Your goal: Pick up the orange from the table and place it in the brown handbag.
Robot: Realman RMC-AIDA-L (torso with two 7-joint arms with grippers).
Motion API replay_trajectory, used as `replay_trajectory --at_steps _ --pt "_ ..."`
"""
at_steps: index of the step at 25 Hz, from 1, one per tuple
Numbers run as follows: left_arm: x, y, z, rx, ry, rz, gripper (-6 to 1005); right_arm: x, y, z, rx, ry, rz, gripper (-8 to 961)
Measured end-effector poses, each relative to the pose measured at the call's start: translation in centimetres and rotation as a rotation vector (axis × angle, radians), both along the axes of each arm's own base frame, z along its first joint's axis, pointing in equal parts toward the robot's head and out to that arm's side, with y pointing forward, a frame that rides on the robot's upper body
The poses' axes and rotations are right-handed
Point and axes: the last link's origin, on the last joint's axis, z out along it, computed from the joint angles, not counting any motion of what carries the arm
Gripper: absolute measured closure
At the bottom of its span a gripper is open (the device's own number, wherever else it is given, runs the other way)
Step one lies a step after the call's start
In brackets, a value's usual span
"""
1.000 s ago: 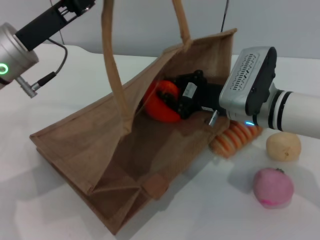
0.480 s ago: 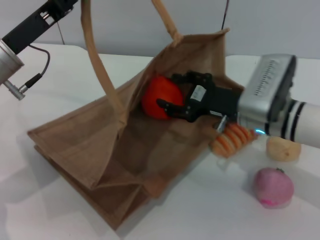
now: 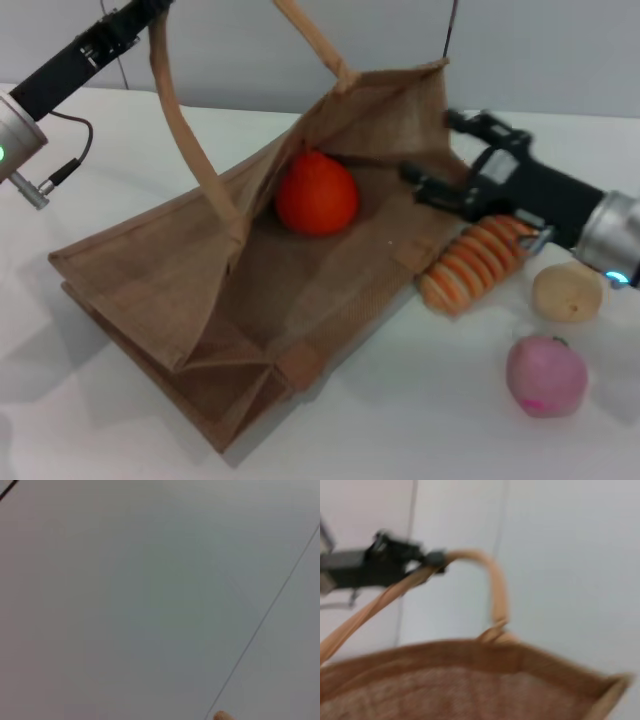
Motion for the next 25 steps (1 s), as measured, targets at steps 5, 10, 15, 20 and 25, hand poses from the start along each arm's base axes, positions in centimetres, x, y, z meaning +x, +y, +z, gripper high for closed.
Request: replay_trajectory --at_steps 5,10,15,20,25 --pt "-0.2 0.2 -0.5 -0.002 0.044 0.01 810 1.7 -0.8 2.4 0.103 0.108 -0.045 66" --pt "-0.3 0.5 -0.8 0.005 0.071 0.019 744 2.2 -1.0 3.2 0.15 0.152 -0.067 67" --pt "-0.5 0.6 -1.1 0.012 0.089 0.034 639 2.2 -1.0 3.3 0.157 0.159 -0.073 68" --pt "-0.9 1.0 -2.1 0.049 0.157 0.061 528 2.8 -0.8 3.9 0.212 0.178 -0.112 69" --pt "-1.9 0.7 -3.0 0.165 0.225 0.11 511 4.3 -0.7 4.6 0.327 0.187 -0.201 70"
